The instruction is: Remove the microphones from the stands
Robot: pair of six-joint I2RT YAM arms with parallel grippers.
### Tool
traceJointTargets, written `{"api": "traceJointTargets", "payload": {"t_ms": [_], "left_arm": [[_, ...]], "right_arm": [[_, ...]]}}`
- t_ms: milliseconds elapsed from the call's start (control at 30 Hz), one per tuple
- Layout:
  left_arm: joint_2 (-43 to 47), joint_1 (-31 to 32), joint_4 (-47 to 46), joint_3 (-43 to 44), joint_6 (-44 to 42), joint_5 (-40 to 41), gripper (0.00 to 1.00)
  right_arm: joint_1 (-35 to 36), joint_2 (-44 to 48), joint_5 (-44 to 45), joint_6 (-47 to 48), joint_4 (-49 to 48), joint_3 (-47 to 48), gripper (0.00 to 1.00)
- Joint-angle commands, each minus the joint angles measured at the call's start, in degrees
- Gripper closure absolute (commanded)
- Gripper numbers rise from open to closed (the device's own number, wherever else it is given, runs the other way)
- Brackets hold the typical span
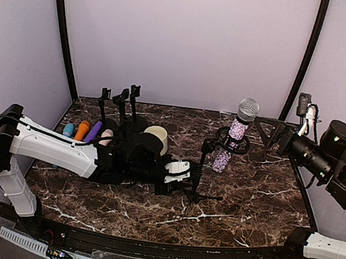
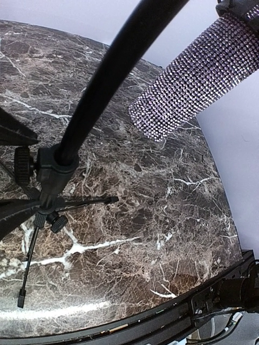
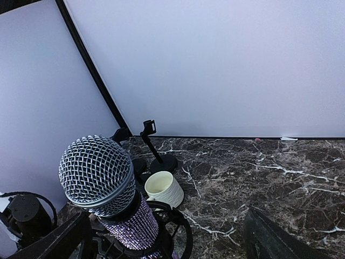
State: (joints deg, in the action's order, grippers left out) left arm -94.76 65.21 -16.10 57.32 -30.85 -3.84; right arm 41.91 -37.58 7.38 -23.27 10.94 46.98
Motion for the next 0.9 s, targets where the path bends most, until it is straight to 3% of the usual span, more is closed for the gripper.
{"api": "traceJointTargets", "payload": {"t_ms": [0,333,500,867], "left_arm": [[-0.1,0.5,-0.2,1.7,-0.7,0.7,0.66],[-0.5,0.5,2.0,1.1,2.9,1.1,0.82],[-0.2,0.5,3.1,0.1,9.4,-1.2,0.87],[-1.0,-3.9,4.0,-2.7,32.5,-20.1,0.89]], "right_arm": [[0.1,0.6,0.5,-0.6,-1.0,0.1,0.01],[0.2,0.7,0.7,-0.6,-0.8,0.2,0.02],[0.2,0.8,0.7,-0.6,-0.6,0.3,0.01],[0.2,1.0,0.7,-0.9,-0.5,0.2,0.01]]}}
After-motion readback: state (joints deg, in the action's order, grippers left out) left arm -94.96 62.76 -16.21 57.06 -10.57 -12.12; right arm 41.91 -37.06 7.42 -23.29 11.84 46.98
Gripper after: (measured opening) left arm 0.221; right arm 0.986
